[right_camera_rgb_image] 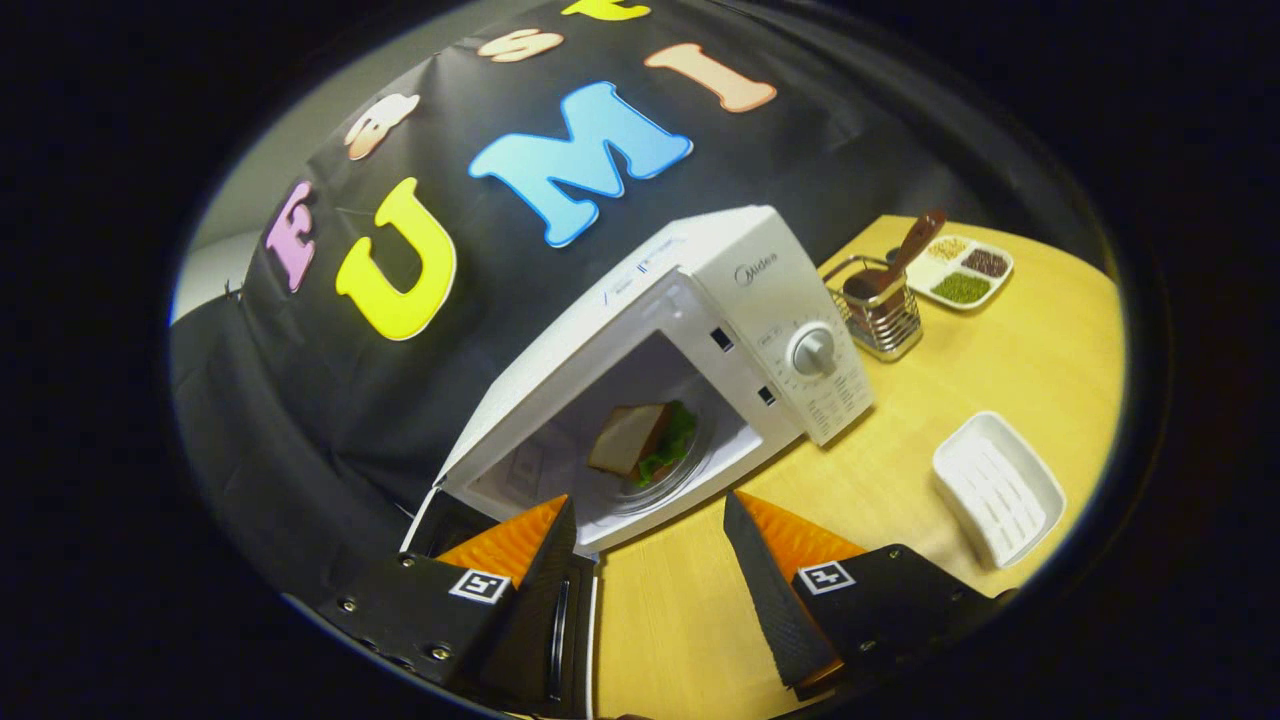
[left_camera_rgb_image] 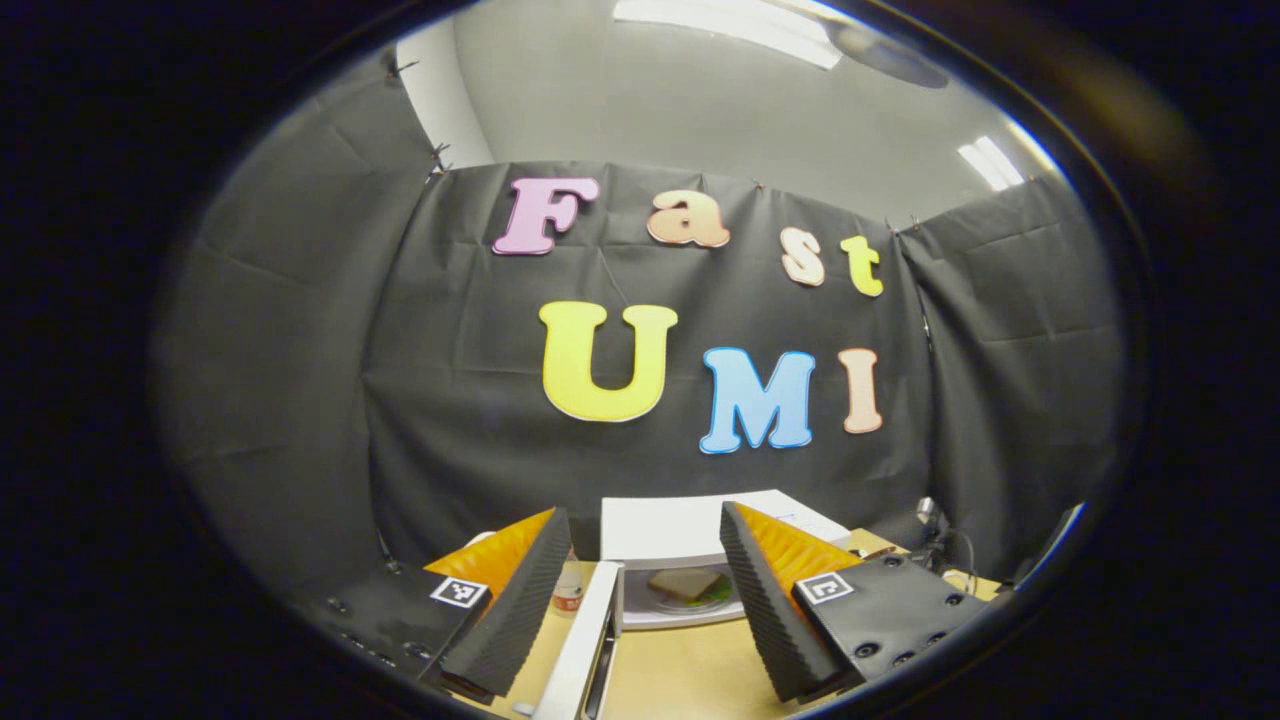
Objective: Open the microwave oven with the left hand, put the food in, and close the microwave oven.
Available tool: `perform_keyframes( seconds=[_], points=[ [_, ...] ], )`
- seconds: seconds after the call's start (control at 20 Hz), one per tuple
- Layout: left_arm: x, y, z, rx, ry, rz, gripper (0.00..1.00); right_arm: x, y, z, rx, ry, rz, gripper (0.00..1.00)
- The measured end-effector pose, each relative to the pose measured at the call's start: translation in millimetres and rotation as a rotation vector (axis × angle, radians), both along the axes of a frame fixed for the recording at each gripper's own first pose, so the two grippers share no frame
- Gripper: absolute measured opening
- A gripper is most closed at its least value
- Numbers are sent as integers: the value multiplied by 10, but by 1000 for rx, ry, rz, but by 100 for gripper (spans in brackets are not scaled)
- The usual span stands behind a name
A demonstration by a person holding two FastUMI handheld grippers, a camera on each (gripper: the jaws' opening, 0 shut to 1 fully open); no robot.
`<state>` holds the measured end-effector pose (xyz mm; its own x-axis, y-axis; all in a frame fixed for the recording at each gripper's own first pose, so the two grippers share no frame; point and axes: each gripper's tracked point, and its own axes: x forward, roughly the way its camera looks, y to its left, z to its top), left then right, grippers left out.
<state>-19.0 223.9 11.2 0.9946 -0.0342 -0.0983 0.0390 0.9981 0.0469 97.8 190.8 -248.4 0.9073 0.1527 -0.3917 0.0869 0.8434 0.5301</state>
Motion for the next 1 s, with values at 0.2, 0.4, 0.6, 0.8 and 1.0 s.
perform_keyframes(
  seconds=[0.2, 0.4, 0.6, 0.8, 1.0],
  points=[
    [-10, -42, -194, -9, 28, -18, 97, -309, -325, 640, -178, -127, -28, 89],
    [-76, -118, -255, -5, 36, -37, 97, -541, -645, 1414, -361, -275, -90, 89],
    [-112, -194, -183, 9, 14, -63, 96, -729, -731, 2041, -474, -362, -99, 88],
    [-194, -162, 35, 20, -46, -56, 97, -837, -724, 2317, -483, -382, -106, 89],
    [-290, 84, 92, 49, -44, -16, 96, -856, -685, 2434, -512, -409, -93, 88]
  ],
)
